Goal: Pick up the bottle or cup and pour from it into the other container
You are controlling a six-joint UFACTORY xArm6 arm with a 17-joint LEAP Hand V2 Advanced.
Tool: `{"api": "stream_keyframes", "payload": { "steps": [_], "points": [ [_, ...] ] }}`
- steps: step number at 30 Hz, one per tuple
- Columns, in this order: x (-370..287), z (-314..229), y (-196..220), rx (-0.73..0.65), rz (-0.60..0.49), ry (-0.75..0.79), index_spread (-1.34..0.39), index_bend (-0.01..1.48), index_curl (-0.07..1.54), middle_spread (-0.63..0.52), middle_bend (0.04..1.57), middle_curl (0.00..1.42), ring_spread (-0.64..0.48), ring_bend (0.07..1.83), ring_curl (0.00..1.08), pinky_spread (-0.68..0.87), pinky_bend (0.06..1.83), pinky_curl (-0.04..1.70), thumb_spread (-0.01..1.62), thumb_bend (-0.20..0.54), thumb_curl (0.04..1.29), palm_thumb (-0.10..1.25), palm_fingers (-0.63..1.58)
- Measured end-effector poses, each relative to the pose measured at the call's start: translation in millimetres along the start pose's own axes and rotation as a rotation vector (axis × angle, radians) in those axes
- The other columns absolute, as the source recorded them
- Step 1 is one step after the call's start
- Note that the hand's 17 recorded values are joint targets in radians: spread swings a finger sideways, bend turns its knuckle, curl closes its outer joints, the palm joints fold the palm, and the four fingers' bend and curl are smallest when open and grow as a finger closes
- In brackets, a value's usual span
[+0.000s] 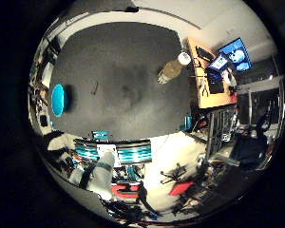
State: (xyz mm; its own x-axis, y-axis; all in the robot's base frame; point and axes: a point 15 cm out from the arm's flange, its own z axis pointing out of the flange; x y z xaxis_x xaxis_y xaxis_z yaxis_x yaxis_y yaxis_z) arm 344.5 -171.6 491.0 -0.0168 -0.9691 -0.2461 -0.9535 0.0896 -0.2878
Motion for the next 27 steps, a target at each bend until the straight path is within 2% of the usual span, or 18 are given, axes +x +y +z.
{"api": "stream_keyframes", "payload": {
  "steps": [10, 13, 17, 27],
  "points": [
    [109.8, -28.7, -11.9, 0.152, 0.127, -0.058, -0.34, 0.17, 0.29, -0.03, 0.31, 0.38, 0.06, 0.59, 0.19, 0.43, 0.85, -0.01, 1.13, -0.022, 0.33, 0.6, 0.32],
    [152.2, -32.2, -9.0, 0.213, 0.196, -0.091, -0.32, 0.17, 0.29, -0.02, 0.32, 0.38, 0.07, 0.6, 0.18, 0.43, 0.85, -0.01, 1.13, -0.024, 0.33, 0.58, 0.32],
    [205.6, -35.0, -11.1, 0.302, 0.222, -0.038, -0.31, 0.17, 0.3, -0.02, 0.33, 0.37, 0.07, 0.61, 0.18, 0.43, 0.85, -0.01, 1.11, -0.023, 0.33, 0.57, 0.32],
    [304.3, 15.2, -0.9, 0.434, 0.318, -0.122, -0.28, 0.17, 0.31, 0.0, 0.35, 0.37, 0.08, 0.61, 0.17, 0.44, 0.86, -0.01, 1.1, -0.024, 0.32, 0.56, 0.31]
  ]
}}
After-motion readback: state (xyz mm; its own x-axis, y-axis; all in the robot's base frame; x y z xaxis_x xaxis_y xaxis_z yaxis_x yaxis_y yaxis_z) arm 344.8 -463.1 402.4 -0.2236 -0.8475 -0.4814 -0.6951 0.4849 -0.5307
